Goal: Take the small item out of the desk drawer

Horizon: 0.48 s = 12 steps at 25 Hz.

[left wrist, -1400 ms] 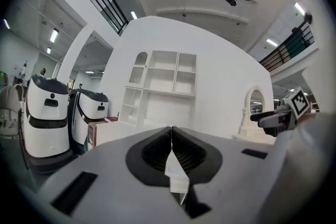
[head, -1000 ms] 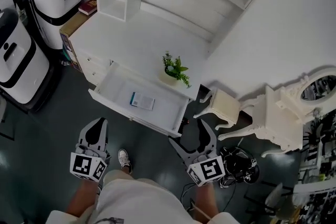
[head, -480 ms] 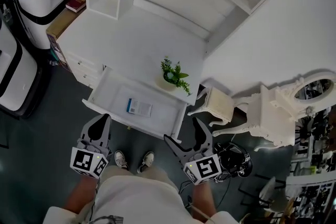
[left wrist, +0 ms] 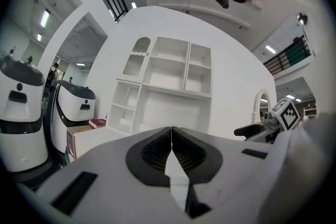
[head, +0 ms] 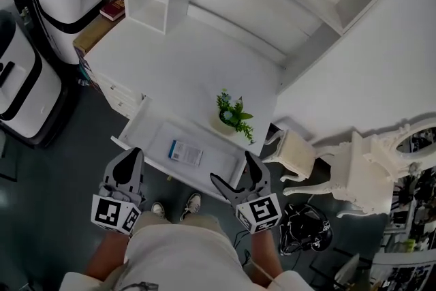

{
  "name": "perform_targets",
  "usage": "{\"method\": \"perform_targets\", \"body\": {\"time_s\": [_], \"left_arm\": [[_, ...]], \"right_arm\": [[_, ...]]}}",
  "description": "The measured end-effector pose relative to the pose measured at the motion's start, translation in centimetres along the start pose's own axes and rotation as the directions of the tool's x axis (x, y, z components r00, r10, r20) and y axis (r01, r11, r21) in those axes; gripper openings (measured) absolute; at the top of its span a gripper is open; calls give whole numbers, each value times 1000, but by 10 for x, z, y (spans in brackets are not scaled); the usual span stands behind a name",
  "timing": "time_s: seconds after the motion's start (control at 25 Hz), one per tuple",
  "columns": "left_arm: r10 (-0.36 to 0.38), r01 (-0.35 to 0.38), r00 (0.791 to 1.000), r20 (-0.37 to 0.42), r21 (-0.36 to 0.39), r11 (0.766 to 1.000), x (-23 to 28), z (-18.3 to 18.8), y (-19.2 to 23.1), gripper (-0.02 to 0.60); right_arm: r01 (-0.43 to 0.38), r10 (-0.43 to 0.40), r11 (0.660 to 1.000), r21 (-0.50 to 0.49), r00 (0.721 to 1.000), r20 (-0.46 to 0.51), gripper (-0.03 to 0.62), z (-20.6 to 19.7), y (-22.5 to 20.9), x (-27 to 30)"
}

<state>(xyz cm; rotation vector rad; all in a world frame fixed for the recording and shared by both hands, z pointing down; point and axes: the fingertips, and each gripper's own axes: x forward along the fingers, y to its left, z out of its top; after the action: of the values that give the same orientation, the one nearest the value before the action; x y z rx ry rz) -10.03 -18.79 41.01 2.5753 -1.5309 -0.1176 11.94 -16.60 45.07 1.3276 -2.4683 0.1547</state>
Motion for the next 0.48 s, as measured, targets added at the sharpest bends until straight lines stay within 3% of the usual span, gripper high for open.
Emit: {"method": "perform_targets", "body": {"time_s": [0.24, 0.48], "left_arm": [[122, -121, 992, -39, 18, 992, -8, -12, 12, 17], [236, -235, 967, -96, 29, 972, -34, -29, 20, 17]], "right_arm": [[-146, 145, 989, -8, 988, -52, 457, -32, 3, 50], [-246, 245, 969, 11, 957, -153, 457, -88, 10, 93]]}}
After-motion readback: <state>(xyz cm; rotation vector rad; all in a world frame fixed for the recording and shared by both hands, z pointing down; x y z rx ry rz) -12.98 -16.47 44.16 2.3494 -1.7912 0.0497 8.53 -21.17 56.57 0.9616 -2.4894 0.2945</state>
